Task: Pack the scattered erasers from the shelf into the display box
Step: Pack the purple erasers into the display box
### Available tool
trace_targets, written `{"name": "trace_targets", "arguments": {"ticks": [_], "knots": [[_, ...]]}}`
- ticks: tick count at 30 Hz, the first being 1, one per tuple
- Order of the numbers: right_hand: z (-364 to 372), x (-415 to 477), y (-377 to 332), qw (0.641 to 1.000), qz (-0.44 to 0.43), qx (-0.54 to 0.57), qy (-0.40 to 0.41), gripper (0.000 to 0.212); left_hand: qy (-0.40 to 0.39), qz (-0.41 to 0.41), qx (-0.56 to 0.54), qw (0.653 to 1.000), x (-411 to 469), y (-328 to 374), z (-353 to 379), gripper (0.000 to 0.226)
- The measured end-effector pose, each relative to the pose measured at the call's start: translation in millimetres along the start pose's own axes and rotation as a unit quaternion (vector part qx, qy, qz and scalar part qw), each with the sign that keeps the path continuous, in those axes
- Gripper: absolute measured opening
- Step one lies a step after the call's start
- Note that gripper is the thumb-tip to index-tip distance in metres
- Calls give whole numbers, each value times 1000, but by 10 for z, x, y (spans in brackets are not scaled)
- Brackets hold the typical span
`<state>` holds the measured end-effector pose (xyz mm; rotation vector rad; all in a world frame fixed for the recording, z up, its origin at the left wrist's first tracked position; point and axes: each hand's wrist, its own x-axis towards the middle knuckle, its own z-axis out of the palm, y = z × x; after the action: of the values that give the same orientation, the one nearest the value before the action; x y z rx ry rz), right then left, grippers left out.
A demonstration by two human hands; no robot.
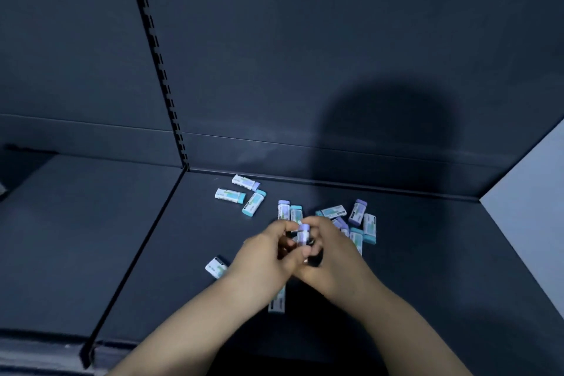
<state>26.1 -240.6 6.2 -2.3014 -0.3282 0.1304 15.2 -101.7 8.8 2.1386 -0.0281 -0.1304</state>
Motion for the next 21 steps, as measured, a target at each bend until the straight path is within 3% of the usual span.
{"name": "trace_targets", "arguments": {"ticks": [4,7,10,13,16,21], "knots": [[-71,21,62,999,-2,8,-48,48,-7,-18,9,1000,62,-52,108,32],[-120,58,139,994,-6,-94,-56,54,-28,-8,40,999,116,-63,163,28],[-219,52,186,982,-18,-183,-37,60,-25,32,104,994,265,-32,113,24],[-278,11,215,979,-7,-203,-33,64,2,67,245,967,566,-72,-35,41],[-296,-30,250,979,7,-201,-28,64,-72,55,368,926,868,-154,-108,62],[-316,-96,270,981,20,-191,-21,58,-167,10,381,909,1125,-76,-70,76]]}}
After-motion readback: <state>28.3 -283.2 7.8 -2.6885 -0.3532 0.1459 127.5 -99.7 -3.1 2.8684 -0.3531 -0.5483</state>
